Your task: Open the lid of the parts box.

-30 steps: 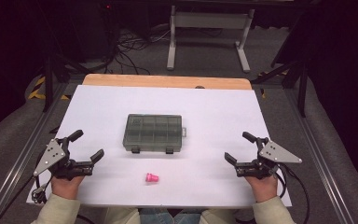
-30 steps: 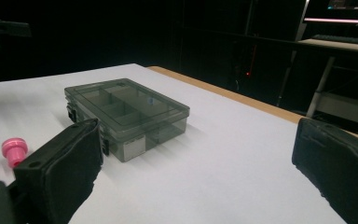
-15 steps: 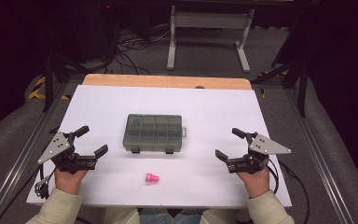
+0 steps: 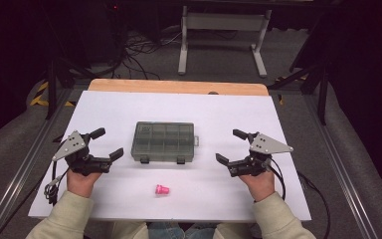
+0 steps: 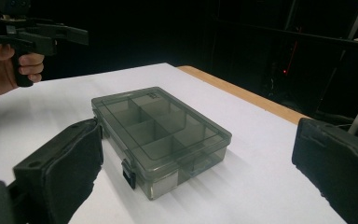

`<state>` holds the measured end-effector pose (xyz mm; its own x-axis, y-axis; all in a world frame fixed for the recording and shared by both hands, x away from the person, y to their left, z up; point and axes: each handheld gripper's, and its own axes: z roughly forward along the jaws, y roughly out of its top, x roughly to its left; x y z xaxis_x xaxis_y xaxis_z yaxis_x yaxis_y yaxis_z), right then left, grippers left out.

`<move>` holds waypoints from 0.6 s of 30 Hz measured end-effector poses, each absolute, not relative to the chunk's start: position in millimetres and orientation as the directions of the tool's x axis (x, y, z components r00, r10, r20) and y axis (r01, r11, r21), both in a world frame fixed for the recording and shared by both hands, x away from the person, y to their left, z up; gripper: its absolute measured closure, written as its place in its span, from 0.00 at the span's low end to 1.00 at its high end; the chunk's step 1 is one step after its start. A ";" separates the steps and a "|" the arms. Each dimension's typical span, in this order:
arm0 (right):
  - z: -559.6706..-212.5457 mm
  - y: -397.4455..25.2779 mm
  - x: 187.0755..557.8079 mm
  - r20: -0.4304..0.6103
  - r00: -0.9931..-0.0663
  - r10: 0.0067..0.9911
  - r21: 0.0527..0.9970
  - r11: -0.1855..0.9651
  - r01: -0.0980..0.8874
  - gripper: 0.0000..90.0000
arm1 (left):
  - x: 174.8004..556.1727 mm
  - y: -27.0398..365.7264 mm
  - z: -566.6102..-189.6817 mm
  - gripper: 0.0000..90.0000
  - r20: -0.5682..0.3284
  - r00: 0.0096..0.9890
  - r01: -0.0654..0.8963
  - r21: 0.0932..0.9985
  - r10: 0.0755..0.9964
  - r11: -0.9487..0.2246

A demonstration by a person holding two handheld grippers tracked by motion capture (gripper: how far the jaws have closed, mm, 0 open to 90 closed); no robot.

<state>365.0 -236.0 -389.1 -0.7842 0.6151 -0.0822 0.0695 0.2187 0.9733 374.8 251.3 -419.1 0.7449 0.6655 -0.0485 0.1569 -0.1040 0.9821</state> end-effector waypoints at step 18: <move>-406.4 -202.9 386.6 -0.038 -0.829 0.558 0.960 0.249 0.124 0.04 | 388.2 242.0 -428.1 0.02 -0.037 0.765 0.167 0.976 0.642 -0.142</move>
<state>386.6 -202.9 -406.4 -0.8289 0.5581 -0.0377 0.1243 0.2495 0.9604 388.2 242.0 -428.1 0.7655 0.6424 -0.0373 0.1666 -0.1419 0.9758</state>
